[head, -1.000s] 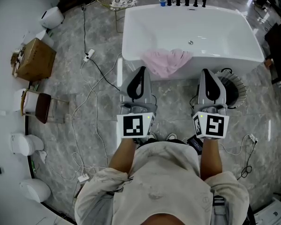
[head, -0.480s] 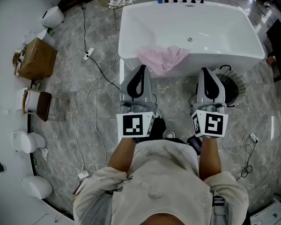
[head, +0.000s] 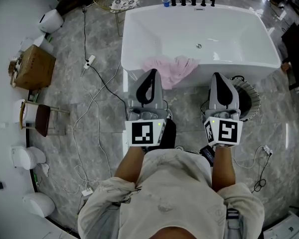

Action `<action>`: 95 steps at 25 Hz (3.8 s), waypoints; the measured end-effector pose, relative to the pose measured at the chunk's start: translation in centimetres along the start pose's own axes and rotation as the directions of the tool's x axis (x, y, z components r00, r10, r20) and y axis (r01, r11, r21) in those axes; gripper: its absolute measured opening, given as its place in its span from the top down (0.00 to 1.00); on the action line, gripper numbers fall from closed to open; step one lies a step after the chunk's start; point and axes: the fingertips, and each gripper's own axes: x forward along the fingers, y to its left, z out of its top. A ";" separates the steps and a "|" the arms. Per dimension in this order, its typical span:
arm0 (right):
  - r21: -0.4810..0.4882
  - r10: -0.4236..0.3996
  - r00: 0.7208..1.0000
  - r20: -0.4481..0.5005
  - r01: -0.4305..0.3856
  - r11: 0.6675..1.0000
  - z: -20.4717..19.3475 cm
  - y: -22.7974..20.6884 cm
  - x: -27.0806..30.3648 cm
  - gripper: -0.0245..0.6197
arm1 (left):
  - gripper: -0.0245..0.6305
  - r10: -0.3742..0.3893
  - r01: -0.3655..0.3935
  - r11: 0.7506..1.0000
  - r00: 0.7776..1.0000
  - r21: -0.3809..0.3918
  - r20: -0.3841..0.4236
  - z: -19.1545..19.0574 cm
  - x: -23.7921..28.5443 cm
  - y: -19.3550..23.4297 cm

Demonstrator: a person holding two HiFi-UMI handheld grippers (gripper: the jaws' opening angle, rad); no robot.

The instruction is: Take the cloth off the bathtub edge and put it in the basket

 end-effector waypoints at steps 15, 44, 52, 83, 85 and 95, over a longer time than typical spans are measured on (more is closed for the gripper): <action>-0.027 0.013 1.000 -0.020 -0.013 1.000 -1.6 1.2 19.9 0.96 | 0.96 0.004 -0.004 1.000 1.000 -0.024 0.006 -3.3 15.3 11.1; -0.025 0.078 0.997 0.009 -0.077 0.997 -3.2 2.7 36.1 0.96 | 0.96 0.052 -0.051 0.998 0.999 -0.032 0.017 -7.2 25.9 20.8; 0.002 0.138 0.990 -0.014 -0.138 0.990 -5.3 2.2 37.2 0.96 | 0.96 0.088 -0.088 0.996 0.996 -0.028 -0.018 -9.1 27.0 21.0; 0.220 0.521 0.423 -0.741 -0.579 0.785 -46.9 13.0 34.5 0.24 | 0.96 0.213 -0.226 0.974 0.942 -0.019 -0.261 -27.5 23.1 22.9; 0.227 0.512 0.347 -0.786 -0.608 0.760 -49.5 13.3 33.5 0.19 | 0.96 0.210 -0.226 0.974 0.937 -0.024 -0.280 -28.4 22.8 22.7; 0.175 0.377 0.101 -0.921 -0.758 0.629 -59.3 14.7 29.9 0.10 | 0.96 0.218 -0.251 0.966 0.915 -0.058 -0.339 -31.6 20.9 22.2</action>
